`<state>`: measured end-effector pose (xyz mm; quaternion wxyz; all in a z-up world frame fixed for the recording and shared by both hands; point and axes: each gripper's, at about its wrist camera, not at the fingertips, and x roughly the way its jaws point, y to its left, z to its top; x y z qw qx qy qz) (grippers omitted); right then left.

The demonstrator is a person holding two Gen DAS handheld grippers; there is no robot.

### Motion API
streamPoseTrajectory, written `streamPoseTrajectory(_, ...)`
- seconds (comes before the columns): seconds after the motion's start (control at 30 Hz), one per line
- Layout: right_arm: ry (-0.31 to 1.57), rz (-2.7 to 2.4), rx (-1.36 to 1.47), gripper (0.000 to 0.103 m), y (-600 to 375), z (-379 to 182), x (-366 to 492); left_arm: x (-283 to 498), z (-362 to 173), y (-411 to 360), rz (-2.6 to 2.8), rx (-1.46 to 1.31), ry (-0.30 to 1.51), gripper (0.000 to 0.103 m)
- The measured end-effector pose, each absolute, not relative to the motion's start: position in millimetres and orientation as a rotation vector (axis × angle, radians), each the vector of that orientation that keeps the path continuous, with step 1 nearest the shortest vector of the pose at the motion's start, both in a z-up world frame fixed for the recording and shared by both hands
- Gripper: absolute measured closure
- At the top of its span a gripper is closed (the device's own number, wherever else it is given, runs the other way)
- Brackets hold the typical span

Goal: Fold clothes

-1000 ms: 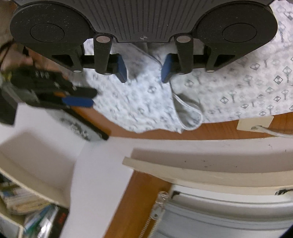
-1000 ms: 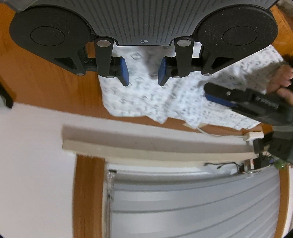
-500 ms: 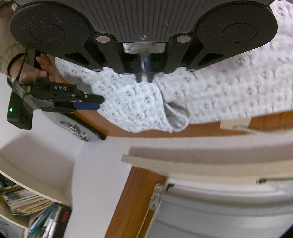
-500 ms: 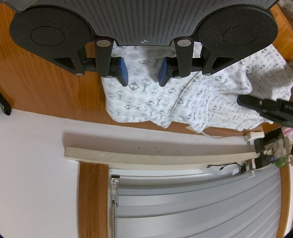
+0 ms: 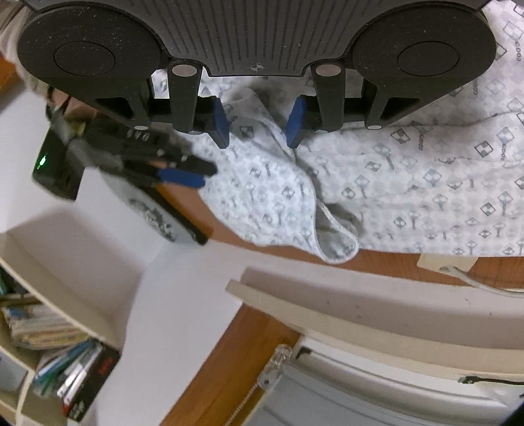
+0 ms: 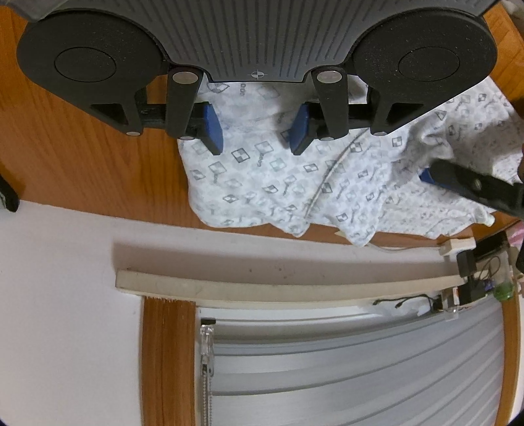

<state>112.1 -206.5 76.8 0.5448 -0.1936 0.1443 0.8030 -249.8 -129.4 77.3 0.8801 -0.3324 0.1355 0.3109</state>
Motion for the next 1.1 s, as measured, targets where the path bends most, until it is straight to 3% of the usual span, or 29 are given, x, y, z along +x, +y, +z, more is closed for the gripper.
streamPoseTrajectory(0.07,0.345,1.905,-0.457,0.055,-206,77,113,-249,80,-129,0.648,-0.686,0.279,0.046)
streamPoseTrajectory(0.2,0.352,1.901,-0.449,0.053,-205,76,113,-238,77,-130,0.648,-0.655,0.335,0.050)
streamPoseTrajectory(0.23,0.356,1.902,-0.444,0.053,-205,76,114,-236,76,-130,0.651,-0.646,0.344,0.055)
streamPoseTrajectory(0.3,0.362,1.905,-0.433,0.052,-206,75,116,-235,73,-132,0.659,-0.631,0.354,0.077)
streamPoseTrajectory(0.33,0.364,1.905,-0.429,0.052,-206,75,116,-234,72,-133,0.663,-0.623,0.360,0.095)
streamPoseTrajectory(0.57,0.327,1.931,-0.390,0.051,-215,76,120,-261,86,-157,0.678,-0.590,0.314,0.097)
streamPoseTrajectory(0.8,0.350,1.985,-0.413,0.052,-217,104,124,-265,76,-150,0.713,-0.612,0.372,0.088)
streamPoseTrajectory(0.9,0.291,2.003,-0.429,0.054,-213,121,119,-268,92,-134,0.741,-0.570,0.355,0.077)
streamPoseTrajectory(0.97,0.277,2.019,-0.451,0.066,-202,126,115,-264,102,-115,0.749,-0.552,0.353,0.067)
streamPoseTrajectory(1.03,0.275,2.026,-0.478,0.067,-187,126,108,-257,110,-92,0.749,-0.537,0.362,0.052)
streamPoseTrajectory(1.1,0.270,2.034,-0.509,0.067,-171,123,100,-248,107,-76,0.754,-0.530,0.406,0.048)
